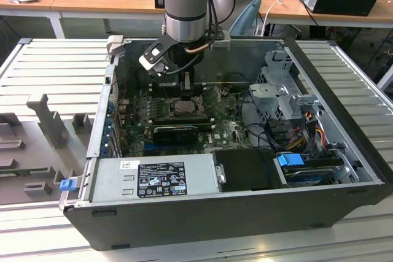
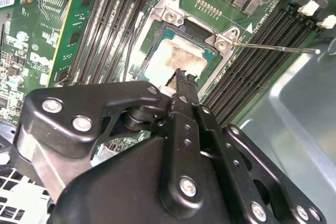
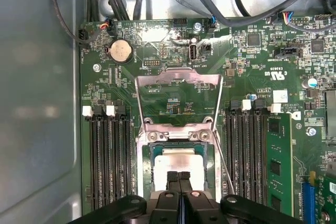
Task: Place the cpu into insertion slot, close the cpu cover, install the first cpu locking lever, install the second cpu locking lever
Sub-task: 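Place the cpu into insertion slot, then close the cpu cover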
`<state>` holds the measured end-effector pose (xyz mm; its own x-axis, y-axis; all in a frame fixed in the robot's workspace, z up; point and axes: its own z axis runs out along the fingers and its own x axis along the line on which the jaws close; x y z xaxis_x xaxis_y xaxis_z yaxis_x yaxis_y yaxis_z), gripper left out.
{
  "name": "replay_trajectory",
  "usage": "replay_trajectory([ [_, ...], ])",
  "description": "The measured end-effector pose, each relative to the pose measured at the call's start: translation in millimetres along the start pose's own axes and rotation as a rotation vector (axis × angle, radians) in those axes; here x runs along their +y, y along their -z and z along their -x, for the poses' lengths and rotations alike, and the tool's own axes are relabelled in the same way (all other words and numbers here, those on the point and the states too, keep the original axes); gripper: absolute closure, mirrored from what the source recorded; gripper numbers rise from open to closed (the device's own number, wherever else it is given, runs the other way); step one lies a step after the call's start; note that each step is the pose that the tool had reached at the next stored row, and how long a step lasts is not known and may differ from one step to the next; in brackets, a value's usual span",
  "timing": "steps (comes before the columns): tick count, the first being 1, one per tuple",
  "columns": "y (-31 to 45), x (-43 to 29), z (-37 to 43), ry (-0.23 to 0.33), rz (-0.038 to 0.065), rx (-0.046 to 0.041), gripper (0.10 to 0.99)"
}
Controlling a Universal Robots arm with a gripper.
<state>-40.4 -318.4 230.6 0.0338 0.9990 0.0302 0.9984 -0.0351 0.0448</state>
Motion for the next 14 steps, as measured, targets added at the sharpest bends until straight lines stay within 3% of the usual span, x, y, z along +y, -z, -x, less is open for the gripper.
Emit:
replay_trajectory([
  [4, 6.8, 0.3, -0.2, 0.000, -0.001, -0.0002, 0.980],
  [12, 9.8, 0.7, 2.2, 0.000, -0.001, 0.0006, 0.980],
  [14, 9.7, 4.8, 3.0, 0.000, -0.002, 0.0004, 0.980],
])
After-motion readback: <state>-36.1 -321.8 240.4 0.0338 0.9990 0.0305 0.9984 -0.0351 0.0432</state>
